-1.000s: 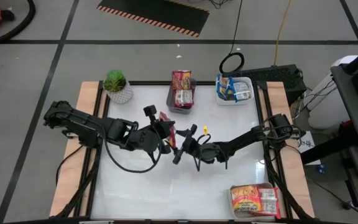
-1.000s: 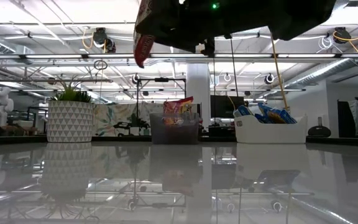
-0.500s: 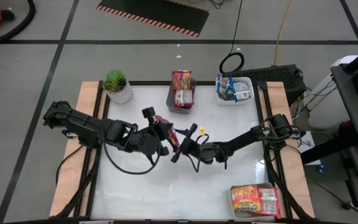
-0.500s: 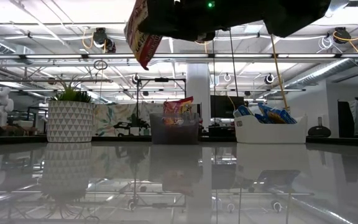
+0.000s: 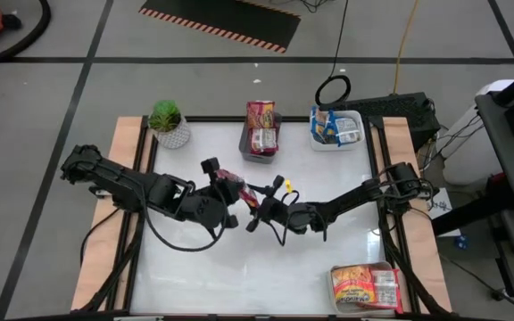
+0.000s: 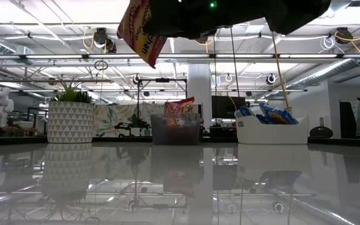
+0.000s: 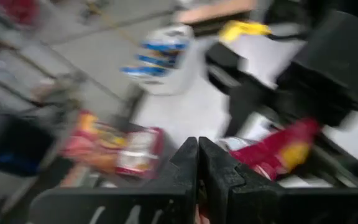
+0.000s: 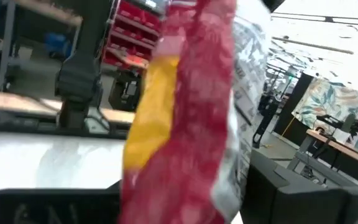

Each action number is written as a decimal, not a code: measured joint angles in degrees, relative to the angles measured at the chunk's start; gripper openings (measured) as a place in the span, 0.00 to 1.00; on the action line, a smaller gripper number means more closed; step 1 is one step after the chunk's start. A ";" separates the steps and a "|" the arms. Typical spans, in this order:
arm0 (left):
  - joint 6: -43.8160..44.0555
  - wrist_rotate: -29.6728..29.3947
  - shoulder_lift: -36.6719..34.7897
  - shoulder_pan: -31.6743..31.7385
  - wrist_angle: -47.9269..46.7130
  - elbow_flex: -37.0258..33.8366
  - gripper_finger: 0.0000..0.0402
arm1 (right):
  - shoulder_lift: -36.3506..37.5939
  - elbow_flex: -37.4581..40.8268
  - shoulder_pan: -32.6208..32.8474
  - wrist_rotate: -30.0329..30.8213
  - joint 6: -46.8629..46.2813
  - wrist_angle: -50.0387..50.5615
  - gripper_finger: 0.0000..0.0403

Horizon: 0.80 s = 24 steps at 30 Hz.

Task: Sort Maruchan noodles
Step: Put the red noodle pack into the black bin

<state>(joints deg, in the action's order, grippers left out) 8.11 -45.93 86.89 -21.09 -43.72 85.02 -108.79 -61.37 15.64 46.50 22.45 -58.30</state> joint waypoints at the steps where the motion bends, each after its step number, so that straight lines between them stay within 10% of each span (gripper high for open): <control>1: 0.16 3.22 -0.06 -0.10 -0.73 0.06 0.05 | 0.48 0.04 0.02 -0.20 0.21 1.25 0.30; 5: -2.00 13.44 -0.08 -0.85 -2.08 0.09 0.10 | 2.64 0.13 0.17 -2.90 -1.39 7.77 0.30; 24: 1.53 4.49 -1.22 -2.33 -1.47 -0.07 0.25 | 7.50 0.02 -1.78 -8.64 -2.25 15.72 0.29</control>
<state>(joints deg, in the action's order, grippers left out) 9.65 -41.44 85.67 -23.41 -45.18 84.95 -101.30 -61.34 13.86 37.87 20.21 -42.58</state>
